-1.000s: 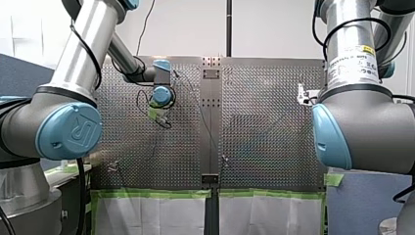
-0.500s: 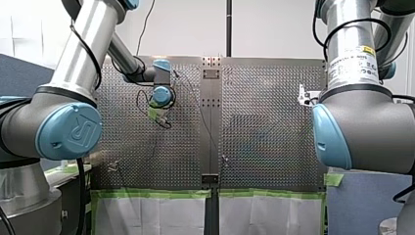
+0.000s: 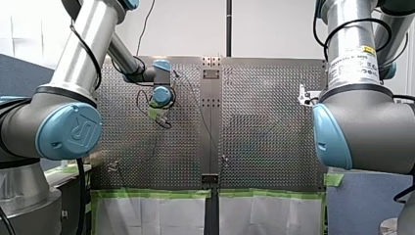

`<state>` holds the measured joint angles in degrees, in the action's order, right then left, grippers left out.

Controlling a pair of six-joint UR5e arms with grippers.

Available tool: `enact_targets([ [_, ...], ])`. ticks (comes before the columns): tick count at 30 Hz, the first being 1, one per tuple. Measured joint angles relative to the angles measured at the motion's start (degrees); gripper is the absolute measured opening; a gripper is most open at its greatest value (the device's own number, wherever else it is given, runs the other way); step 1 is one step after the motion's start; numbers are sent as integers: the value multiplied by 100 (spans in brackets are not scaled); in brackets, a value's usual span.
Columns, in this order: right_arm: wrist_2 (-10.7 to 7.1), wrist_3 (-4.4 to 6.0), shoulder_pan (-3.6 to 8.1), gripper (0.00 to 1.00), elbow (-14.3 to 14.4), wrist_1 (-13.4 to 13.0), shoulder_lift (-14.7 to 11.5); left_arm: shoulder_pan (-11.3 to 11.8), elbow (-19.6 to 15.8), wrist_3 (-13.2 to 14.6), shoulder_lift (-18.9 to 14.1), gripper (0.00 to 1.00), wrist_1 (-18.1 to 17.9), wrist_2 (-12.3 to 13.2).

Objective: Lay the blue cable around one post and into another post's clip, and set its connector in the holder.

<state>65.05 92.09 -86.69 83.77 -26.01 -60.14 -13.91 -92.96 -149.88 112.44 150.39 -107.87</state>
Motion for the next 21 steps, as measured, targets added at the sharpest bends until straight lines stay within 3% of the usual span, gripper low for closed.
enact_targets([
  [21,-47,11,14,0,-9,-20,43,0,0,0,0,100,-2,7],
])
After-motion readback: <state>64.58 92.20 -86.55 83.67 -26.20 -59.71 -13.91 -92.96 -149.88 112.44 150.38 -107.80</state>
